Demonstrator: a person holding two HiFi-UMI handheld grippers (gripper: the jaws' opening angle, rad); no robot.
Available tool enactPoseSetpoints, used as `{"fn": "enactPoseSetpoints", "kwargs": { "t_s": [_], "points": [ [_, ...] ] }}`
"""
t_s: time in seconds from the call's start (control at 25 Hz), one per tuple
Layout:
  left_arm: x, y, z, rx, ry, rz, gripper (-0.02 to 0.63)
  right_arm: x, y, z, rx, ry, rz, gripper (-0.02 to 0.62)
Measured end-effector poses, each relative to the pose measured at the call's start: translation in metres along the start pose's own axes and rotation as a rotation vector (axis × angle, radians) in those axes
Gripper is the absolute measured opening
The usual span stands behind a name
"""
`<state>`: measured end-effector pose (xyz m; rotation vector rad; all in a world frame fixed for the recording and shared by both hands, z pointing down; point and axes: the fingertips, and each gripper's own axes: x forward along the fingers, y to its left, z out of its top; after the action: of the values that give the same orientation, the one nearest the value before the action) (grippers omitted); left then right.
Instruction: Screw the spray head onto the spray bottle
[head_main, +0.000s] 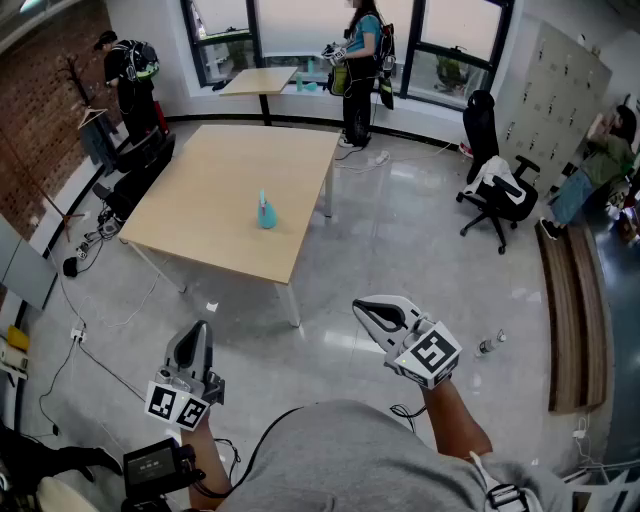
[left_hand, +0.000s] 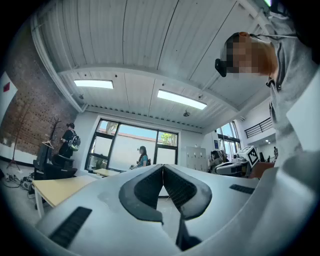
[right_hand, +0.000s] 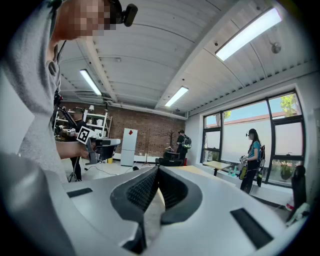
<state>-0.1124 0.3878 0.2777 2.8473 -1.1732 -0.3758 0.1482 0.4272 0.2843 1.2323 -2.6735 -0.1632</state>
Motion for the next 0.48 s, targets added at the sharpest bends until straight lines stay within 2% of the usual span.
{"fn": "enactPoseSetpoints", "kwargs": {
  "t_s": [0.48],
  "points": [
    [0.000, -0.005, -0.010, -0.008, 0.011, -0.016, 0.005, -0.006, 0.002, -0.012, 0.053, 0.041, -0.022, 0.006]
  ]
}}
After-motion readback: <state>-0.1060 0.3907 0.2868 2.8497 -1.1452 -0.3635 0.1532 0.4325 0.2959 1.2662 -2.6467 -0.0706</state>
